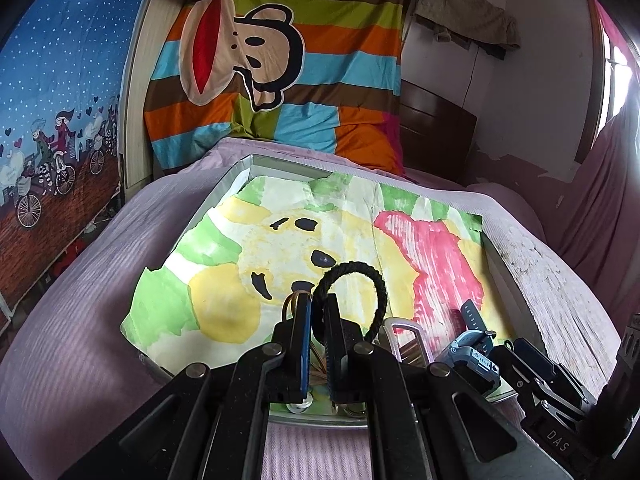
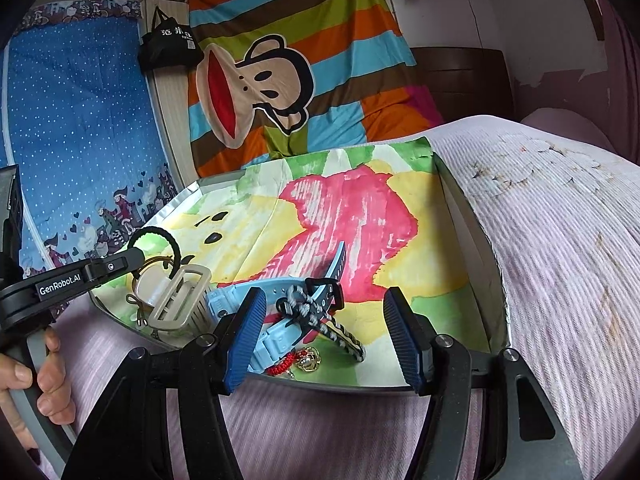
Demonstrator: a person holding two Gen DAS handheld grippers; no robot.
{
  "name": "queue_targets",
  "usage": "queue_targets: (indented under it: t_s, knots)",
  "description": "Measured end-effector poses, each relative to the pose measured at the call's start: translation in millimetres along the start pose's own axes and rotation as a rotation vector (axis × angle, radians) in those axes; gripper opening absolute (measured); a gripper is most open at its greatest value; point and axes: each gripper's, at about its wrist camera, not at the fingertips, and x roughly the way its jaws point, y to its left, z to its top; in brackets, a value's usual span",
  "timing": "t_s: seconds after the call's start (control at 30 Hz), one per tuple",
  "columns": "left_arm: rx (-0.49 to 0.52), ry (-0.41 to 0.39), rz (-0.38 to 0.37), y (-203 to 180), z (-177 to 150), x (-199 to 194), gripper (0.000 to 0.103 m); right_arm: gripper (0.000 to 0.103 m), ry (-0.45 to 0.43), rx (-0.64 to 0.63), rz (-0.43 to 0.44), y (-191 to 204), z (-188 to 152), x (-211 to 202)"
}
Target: Organize jewelry
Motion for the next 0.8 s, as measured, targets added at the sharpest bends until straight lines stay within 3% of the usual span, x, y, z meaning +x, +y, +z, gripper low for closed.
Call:
queue_targets:
  t_s: [0.1,0.33,0.4,0.53,0.7,0.8]
  knots:
    - [-0.002,0.0,0.005,0,-1,-1,0.014,0.059,-0.004,0.002,-0.001,0,0,0]
    - [-0.02,-0.042,0.005,5,-3,-12,0.05,0.067,-0.046,0.001,0.002,0,0,-10]
    - [-0.024,-0.054,0.004,6,-4,-18,0.056,0.072,-0.071,-0.013,-0.002,4,1,-16]
    - [-0.018,-0.091,0.023,9,-6,-33,0.084,0.09,-0.131,-0.042,-0.013,12,2,-33]
    - [0.01,-0.14,0.04,12,-7,-54,0.096,0.1,-0.192,-0.064,-0.026,20,4,-56]
    - [0.027,-0.176,0.062,13,-9,-67,0.102,0.101,-0.218,-0.072,-0.025,26,4,-69]
